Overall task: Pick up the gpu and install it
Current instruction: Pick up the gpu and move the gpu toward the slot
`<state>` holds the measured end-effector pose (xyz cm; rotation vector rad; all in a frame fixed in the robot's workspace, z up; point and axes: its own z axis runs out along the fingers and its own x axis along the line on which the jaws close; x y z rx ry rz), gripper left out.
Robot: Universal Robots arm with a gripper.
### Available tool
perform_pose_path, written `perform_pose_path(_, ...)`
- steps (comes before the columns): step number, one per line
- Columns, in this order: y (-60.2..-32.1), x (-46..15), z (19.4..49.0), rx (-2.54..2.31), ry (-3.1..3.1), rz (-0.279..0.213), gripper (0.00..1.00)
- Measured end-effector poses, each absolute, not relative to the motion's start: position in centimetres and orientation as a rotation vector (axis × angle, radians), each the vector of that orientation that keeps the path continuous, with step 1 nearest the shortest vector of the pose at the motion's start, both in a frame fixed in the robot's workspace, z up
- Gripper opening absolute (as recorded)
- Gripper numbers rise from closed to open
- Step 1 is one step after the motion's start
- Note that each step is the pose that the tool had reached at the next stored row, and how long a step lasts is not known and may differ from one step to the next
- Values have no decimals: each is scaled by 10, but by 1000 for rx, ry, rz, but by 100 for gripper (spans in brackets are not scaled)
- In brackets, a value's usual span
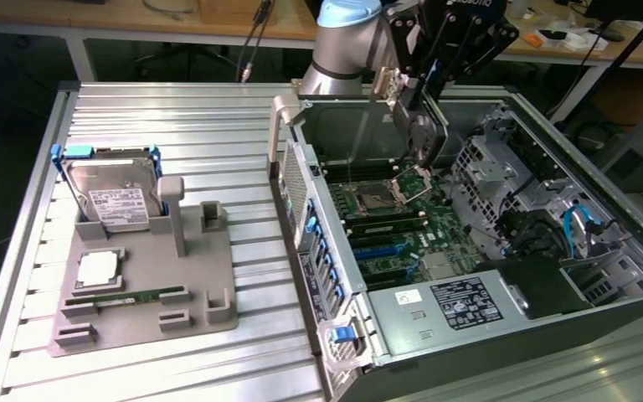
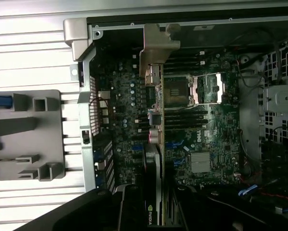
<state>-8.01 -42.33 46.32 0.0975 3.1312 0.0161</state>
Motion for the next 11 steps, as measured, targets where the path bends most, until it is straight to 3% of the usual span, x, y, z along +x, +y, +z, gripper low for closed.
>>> perform_pose_path(11, -423, -72, 463, 95, 3131, 16, 27)
